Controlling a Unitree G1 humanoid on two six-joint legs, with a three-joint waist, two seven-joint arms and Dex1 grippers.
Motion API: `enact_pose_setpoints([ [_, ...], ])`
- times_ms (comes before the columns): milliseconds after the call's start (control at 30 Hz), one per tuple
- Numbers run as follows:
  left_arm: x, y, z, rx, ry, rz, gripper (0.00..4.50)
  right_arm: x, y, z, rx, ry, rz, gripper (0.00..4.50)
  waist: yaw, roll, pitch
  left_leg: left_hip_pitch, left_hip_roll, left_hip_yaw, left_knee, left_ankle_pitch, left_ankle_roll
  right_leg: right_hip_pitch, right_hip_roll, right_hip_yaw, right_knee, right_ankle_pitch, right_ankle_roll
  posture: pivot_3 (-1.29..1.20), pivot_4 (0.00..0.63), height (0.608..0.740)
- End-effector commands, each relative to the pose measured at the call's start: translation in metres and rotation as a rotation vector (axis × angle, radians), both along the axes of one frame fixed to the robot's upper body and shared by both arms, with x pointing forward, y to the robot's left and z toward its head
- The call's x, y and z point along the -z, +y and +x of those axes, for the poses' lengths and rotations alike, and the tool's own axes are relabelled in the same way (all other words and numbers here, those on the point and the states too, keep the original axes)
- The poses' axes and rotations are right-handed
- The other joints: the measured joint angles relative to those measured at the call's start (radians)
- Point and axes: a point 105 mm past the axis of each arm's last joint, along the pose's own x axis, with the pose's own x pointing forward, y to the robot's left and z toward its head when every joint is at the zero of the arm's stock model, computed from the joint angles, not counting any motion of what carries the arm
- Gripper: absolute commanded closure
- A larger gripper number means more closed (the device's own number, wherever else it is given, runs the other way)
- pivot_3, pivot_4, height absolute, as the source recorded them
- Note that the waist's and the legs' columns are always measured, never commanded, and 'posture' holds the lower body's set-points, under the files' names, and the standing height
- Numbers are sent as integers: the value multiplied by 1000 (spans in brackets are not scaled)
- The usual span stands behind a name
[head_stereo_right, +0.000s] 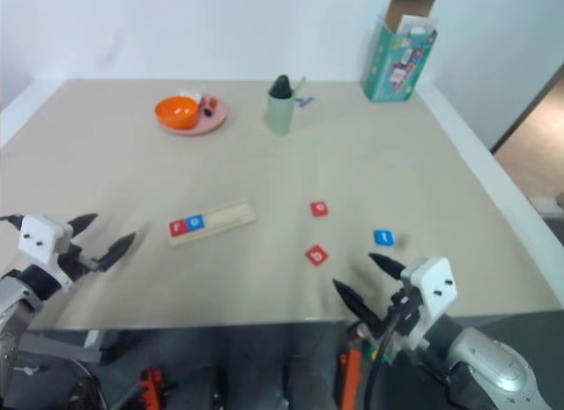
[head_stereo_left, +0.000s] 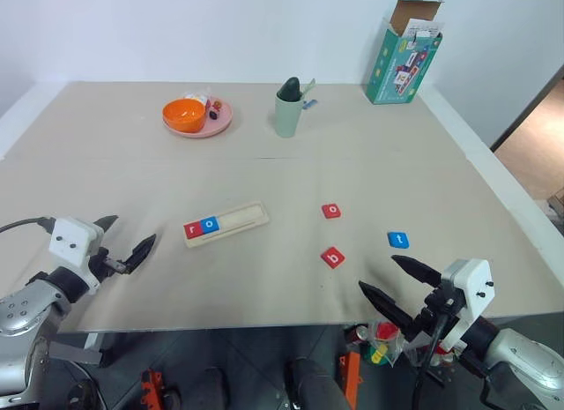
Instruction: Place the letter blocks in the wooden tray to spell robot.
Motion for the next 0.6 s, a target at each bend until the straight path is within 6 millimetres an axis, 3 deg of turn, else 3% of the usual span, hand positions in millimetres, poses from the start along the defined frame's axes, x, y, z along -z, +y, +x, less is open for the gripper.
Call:
enact_pose_setpoints([
  [33,-10,-7,-3,21,-51,-5,0,-9,6,-2,-27,-36,-24,28,1,0,0,0,0,0,0,-1,0,0,0,0,0,0,0,0,150,740],
  [233,-5,-22,-11,132,-32,-81,0,-8,9,0,-34,-26,-40,28,5,0,-1,0,2,-2,0,-3,1,0,4,-1,0,-1,0,0,150,740],
  [600,9,-27,-22,262,27,-62,0,-11,19,-1,-116,-29,-64,28,20,-1,-1,1,3,-2,4,-2,1,2,5,0,0,0,-3,0,150,740],
])
